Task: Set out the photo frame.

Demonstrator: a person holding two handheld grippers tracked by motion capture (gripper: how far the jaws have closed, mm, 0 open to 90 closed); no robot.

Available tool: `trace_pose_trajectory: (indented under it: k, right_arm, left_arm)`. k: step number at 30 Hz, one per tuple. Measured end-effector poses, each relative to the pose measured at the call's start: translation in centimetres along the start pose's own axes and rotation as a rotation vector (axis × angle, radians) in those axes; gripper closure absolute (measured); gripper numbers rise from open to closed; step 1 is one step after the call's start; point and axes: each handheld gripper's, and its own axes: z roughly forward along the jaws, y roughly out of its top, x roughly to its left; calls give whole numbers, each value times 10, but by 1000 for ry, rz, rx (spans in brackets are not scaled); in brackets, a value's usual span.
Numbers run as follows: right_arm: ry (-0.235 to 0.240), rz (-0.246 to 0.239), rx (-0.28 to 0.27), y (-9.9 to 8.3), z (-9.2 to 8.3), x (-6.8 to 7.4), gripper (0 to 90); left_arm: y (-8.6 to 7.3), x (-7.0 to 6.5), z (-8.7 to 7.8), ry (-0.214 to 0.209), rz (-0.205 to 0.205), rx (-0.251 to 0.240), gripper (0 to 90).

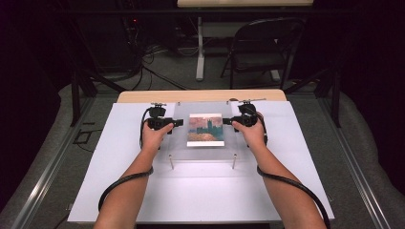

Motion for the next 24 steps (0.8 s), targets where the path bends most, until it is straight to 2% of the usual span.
trace_pose_trajectory:
  k: [4, 5, 10, 15, 18, 21, 24]
  right_arm:
    - [-13, 0, 13, 1, 4, 1, 346]
    - [-14, 4, 9, 1, 4, 1, 346]
    - [-6, 25, 23, -1, 7, -3, 346]
    - [24, 86, 21, -4, 10, -7, 325]
    - [36, 105, 24, -5, 11, -9, 312]
    - [85, 152, 41, -8, 13, -10, 295]
    - [80, 147, 24, -8, 15, -8, 293]
  left_arm:
    - [-1, 2, 1, -10, -15, 6, 358]
    - [-2, 2, 2, -15, -29, 5, 354]
    - [-4, 5, 4, -42, -62, 8, 317]
    - [-6, 8, 6, -76, -94, 9, 276]
    - [-8, 8, 7, -109, -113, 19, 275]
    - [-9, 7, 8, -108, -121, 14, 263]
    - [-8, 6, 7, -103, -125, 17, 265]
